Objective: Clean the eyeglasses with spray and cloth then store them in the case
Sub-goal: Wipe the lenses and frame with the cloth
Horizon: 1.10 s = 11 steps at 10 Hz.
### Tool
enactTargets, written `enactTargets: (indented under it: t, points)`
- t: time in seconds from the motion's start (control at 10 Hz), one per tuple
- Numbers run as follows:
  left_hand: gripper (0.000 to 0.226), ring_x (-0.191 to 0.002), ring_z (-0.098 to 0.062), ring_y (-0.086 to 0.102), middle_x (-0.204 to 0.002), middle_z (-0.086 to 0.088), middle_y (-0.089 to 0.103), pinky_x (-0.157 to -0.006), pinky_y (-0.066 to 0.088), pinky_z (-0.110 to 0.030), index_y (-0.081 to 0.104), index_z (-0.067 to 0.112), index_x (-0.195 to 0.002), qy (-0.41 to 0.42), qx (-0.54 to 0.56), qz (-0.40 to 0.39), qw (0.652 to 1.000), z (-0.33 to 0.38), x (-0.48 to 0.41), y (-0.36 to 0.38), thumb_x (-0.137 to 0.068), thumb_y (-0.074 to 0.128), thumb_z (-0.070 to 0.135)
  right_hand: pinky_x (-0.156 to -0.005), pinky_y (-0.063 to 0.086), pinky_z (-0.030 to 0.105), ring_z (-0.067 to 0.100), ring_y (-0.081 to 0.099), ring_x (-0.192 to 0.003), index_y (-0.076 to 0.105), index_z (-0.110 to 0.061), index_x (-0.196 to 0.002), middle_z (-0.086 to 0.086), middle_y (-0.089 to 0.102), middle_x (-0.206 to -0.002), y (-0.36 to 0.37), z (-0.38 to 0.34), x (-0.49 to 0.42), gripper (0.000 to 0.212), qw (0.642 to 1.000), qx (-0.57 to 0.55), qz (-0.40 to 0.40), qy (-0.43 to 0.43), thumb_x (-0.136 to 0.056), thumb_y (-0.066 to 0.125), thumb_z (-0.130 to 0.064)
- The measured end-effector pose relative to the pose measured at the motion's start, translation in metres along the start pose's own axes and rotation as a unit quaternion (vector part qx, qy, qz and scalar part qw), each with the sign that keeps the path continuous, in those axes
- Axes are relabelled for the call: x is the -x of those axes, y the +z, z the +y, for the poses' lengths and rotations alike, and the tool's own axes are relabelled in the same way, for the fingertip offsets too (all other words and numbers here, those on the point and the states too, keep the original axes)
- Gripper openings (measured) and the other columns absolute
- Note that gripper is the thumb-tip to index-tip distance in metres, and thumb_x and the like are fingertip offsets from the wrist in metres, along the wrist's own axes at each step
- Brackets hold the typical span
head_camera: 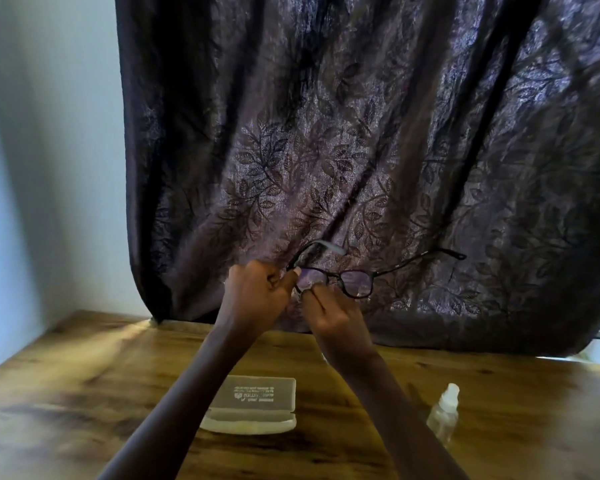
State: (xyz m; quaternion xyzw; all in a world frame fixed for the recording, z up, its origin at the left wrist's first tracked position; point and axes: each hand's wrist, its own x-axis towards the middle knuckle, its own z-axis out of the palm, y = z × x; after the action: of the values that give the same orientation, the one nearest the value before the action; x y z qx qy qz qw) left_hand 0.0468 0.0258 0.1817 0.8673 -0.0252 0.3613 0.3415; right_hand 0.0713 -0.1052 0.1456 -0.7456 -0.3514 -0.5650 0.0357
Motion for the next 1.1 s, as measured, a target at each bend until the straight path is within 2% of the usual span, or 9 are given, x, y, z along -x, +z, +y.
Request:
enactTargets:
  t: [0.1,0.3,0.5,0.6,0.7,0.8,0.9,1.0,1.1]
  points:
    - [0.046,-0.035,-0.007,0.037,-0.038,0.007,0.041,-0.035,0.032,-0.016,0.044,0.014,-0.045,-0.003,-0.014,-0.001,1.0,0.0,-0.002,0.0,-0.083,0.059,0.035,-0.039,0.041,0.023,0.016,0.053,-0.041,0.063,-0.008,-0.062,0.005,0.059,-0.057,0.0,-0.002,-0.004,0.017,0.999,0.003,0.027,-0.019,-0.074,0.056,0.001]
    - [0.034,-0.046,-0.022,0.05,-0.055,-0.015,0.061,-0.048,0.041,-0.033,0.055,0.007,-0.057,0.004,0.001,0.0,1.0,-0.002,-0.007,0.002,-0.086,0.055,0.025,-0.038,0.038,0.024,0.017,0.051,-0.041,0.059,-0.008,-0.056,0.004,0.055,-0.052,-0.004,-0.003,-0.012,0.025,0.997,-0.031,0.056,-0.035,-0.077,0.05,0.001]
    - [0.037,-0.054,-0.036,0.057,-0.058,-0.019,0.059,-0.049,0.04,-0.036,0.053,0.004,-0.058,0.019,-0.001,0.019,1.0,-0.005,-0.007,0.008,-0.089,0.048,0.024,-0.039,0.039,0.024,0.018,0.053,-0.044,0.06,-0.006,-0.057,0.006,0.057,-0.054,-0.007,-0.003,-0.013,0.024,0.997,-0.05,0.04,-0.031,-0.078,0.05,0.001]
    - [0.037,-0.062,-0.039,0.059,-0.066,-0.027,0.06,-0.057,0.046,-0.047,0.057,-0.003,-0.067,0.034,0.049,0.039,0.997,-0.003,-0.006,0.008,-0.09,0.046,0.023,-0.04,0.04,0.024,0.022,0.053,-0.045,0.059,-0.005,-0.057,0.008,0.057,-0.055,-0.005,-0.001,-0.01,0.033,0.997,-0.068,0.032,-0.005,-0.085,0.044,0.003]
    - [0.039,-0.048,-0.038,0.056,-0.054,-0.025,0.058,-0.043,0.043,-0.048,0.054,0.001,-0.062,0.074,0.062,0.069,0.993,-0.002,0.001,0.013,-0.086,0.039,0.027,-0.05,0.048,0.03,0.025,0.059,-0.058,0.063,0.002,-0.066,0.015,0.061,-0.067,-0.002,-0.002,-0.003,0.015,0.987,-0.147,0.003,0.068,-0.073,0.062,0.015]
    - [0.047,-0.088,-0.04,0.06,-0.093,-0.029,0.064,-0.074,0.046,-0.042,0.06,-0.005,-0.093,-0.033,0.143,0.081,0.986,-0.002,0.013,0.024,-0.082,0.036,0.033,-0.069,0.044,0.017,0.016,0.058,-0.076,0.068,0.008,-0.081,0.019,0.064,-0.081,-0.004,-0.008,0.003,0.017,0.936,-0.289,0.048,0.198,-0.068,0.067,0.017]
    - [0.045,-0.081,-0.038,0.062,-0.086,-0.027,0.065,-0.071,0.049,-0.046,0.062,0.002,-0.088,-0.034,0.143,0.083,0.986,-0.007,0.017,0.029,-0.08,0.033,0.036,-0.074,0.04,0.005,0.013,0.056,-0.081,0.068,0.008,-0.092,0.014,0.059,-0.086,-0.009,-0.016,0.001,0.018,0.878,-0.329,0.135,0.319,-0.074,0.062,0.009]
    - [0.038,-0.046,-0.034,0.054,-0.053,-0.019,0.058,-0.043,0.043,-0.044,0.053,0.003,-0.06,0.007,0.132,0.089,0.987,-0.008,0.02,0.028,-0.085,0.038,0.028,-0.076,0.038,-0.001,0.004,0.052,-0.084,0.065,0.008,-0.1,0.011,0.057,-0.089,-0.013,-0.018,-0.007,0.024,0.875,-0.299,0.16,0.345,-0.076,0.061,0.01]
    - [0.043,-0.047,-0.029,0.055,-0.054,-0.013,0.06,-0.043,0.039,-0.036,0.056,0.0,-0.06,0.023,0.122,0.098,0.987,-0.002,0.023,0.031,-0.084,0.038,0.031,-0.075,0.042,0.013,0.022,0.063,-0.081,0.065,0.009,-0.095,0.019,0.066,-0.087,-0.013,-0.018,-0.017,0.018,0.915,-0.272,0.108,0.279,-0.078,0.063,0.008]
